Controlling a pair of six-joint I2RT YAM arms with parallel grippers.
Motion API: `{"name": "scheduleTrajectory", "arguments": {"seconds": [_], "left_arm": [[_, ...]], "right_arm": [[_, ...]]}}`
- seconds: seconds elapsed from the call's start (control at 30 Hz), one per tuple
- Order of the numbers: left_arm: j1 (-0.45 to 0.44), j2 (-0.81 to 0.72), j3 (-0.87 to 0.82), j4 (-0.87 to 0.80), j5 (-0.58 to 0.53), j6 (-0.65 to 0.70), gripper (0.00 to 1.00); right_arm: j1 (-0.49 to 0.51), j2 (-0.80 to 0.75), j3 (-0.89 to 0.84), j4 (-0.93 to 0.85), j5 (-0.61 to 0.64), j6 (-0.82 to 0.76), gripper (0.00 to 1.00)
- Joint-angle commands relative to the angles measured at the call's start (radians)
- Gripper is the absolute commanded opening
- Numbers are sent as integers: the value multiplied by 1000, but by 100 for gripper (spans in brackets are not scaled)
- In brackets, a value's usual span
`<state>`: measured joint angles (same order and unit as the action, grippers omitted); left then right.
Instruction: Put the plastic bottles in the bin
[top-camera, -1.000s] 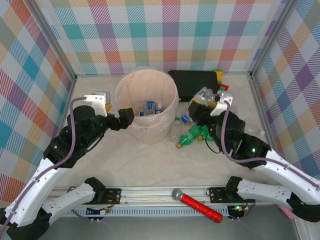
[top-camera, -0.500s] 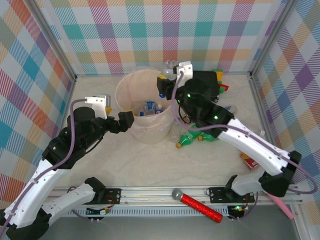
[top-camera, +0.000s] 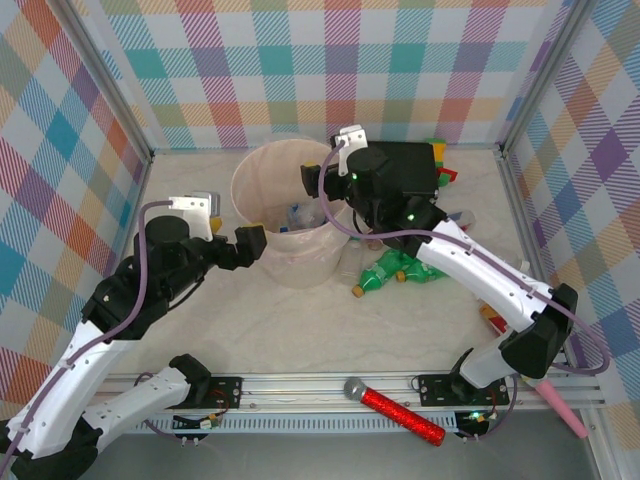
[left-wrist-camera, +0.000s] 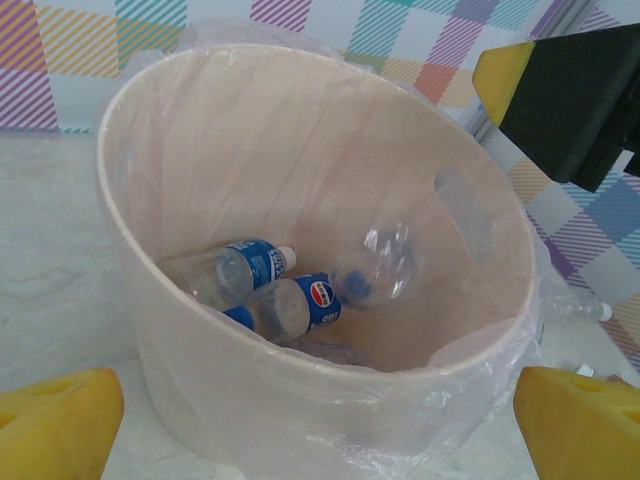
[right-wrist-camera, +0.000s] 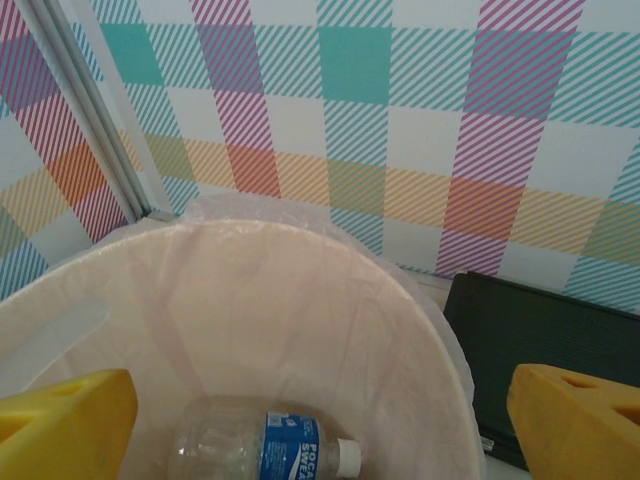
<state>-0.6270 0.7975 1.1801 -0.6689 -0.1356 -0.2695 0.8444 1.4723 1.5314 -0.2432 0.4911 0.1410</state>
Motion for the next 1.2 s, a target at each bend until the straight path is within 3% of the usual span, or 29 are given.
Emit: {"name": "scheduleTrajectory", "arguments": {"seconds": [0.0,0.43,0.8,1.17], "left_arm": [[-6,13,13,13,30,-18,100],[-39,80,16,53,116,-47,100],[-146,119,6,105,65,-59,100],[-202,169,20,104,41,-56,100]], "right_arm": [[-4,-72,10,-26,-14,5,98],[-19,-299,-201,-160,-17,117,99],[-55,-474,-477,-318,45,275,99],[-261,-670,-718,-399,-38,500,99]]}}
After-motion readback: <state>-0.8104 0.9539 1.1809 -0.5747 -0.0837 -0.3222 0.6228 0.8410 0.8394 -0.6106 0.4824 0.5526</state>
